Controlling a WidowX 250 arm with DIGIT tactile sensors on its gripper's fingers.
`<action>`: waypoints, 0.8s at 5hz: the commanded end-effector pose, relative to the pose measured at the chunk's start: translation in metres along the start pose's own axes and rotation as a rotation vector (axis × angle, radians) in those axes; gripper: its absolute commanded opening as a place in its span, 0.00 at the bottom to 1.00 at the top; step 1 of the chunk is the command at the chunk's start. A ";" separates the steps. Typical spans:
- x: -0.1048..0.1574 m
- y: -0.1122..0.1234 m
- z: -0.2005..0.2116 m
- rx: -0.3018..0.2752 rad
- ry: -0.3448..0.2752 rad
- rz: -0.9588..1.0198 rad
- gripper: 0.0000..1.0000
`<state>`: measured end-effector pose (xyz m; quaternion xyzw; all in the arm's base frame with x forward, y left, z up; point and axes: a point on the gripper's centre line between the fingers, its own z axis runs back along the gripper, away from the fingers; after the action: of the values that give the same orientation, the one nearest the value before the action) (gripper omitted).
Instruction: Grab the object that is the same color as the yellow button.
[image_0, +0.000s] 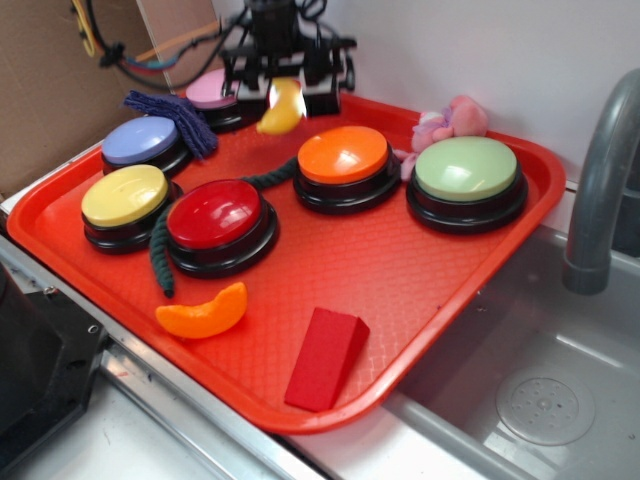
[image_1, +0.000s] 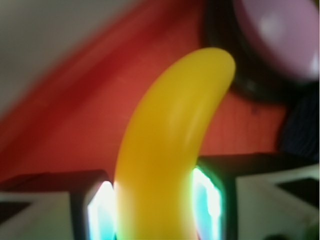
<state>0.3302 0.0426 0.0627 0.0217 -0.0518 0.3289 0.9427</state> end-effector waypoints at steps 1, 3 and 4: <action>-0.022 0.012 0.084 -0.186 0.068 -0.371 0.00; -0.081 0.064 0.111 -0.205 0.071 -0.453 0.00; -0.098 0.079 0.109 -0.182 0.034 -0.469 0.00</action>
<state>0.1938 0.0172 0.1516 -0.0617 -0.0379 0.0956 0.9928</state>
